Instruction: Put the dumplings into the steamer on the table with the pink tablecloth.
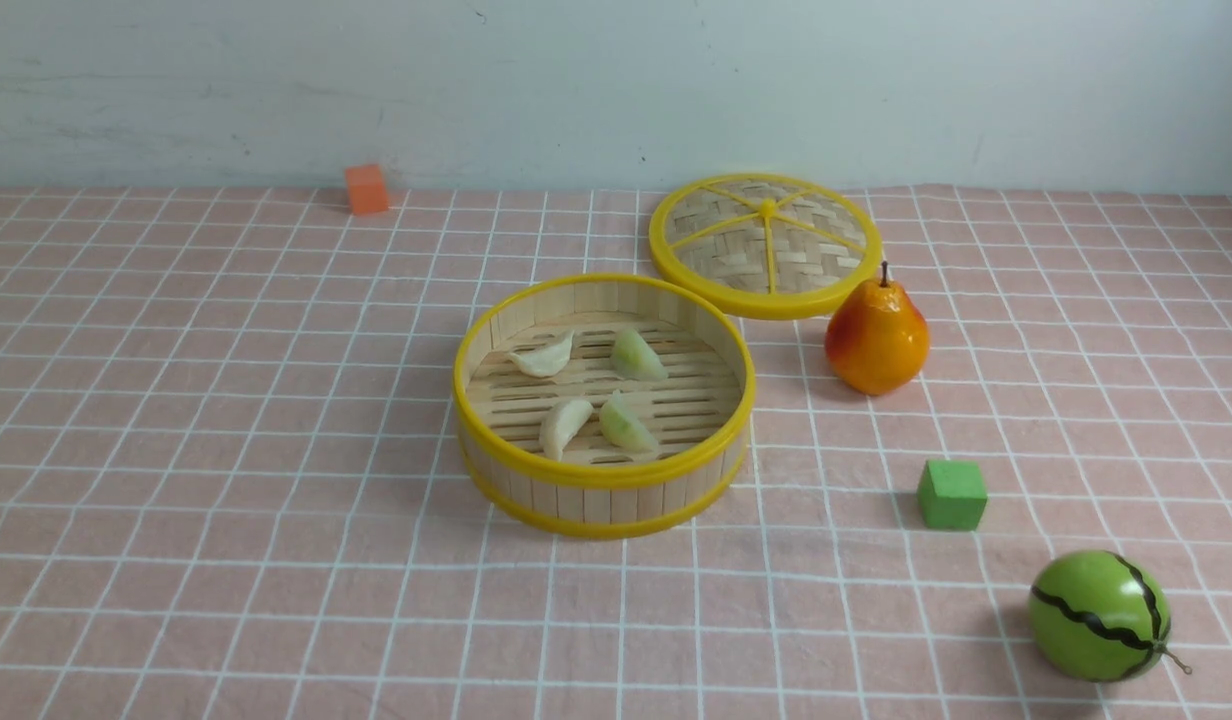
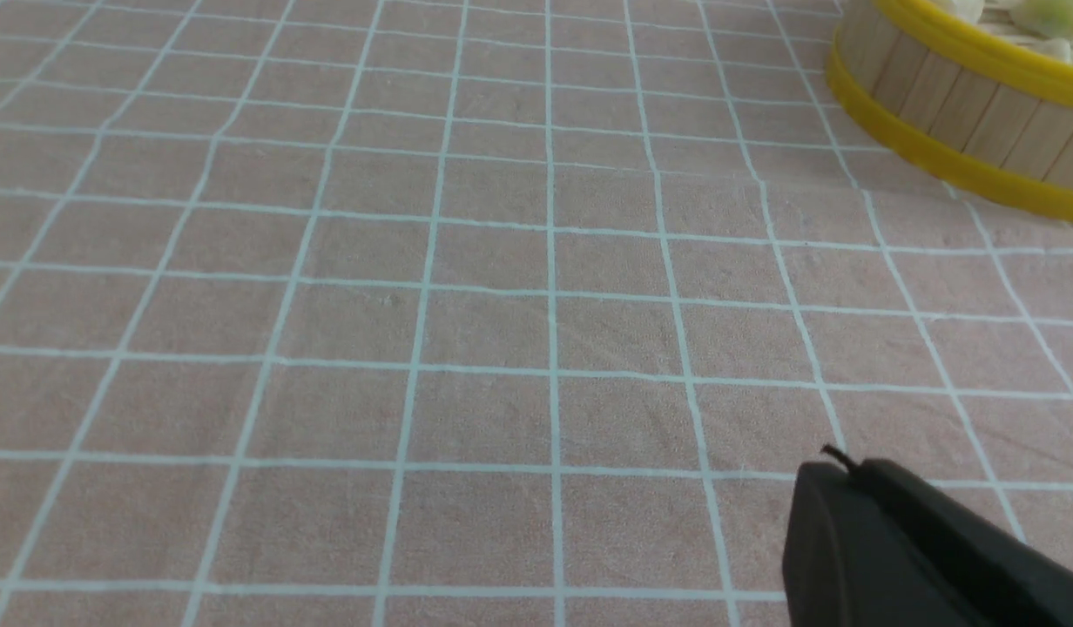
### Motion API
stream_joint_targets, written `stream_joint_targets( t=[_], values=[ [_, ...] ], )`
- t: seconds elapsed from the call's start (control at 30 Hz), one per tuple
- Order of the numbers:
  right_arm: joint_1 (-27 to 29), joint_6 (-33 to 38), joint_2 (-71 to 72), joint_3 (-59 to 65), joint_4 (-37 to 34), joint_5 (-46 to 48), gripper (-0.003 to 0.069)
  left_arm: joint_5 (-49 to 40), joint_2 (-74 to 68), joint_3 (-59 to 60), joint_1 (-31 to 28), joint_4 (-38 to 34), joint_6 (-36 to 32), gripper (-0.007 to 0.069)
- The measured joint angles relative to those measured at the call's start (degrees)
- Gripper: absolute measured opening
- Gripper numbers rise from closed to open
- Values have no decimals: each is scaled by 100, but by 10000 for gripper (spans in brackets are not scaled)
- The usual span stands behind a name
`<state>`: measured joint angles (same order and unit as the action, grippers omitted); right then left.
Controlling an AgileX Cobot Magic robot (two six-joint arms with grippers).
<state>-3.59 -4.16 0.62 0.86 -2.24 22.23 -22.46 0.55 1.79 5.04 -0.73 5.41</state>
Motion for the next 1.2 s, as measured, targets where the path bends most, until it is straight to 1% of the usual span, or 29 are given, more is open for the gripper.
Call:
stream_joint_targets(
  t=[0.23, 1.2],
  values=[
    [0, 0, 0, 0, 0, 0, 59, -4, 0, 0, 72, -32, -106, -14],
    [0, 0, 0, 0, 0, 0, 90, -17, 0, 0, 72, -43, -106, -14]
  ],
)
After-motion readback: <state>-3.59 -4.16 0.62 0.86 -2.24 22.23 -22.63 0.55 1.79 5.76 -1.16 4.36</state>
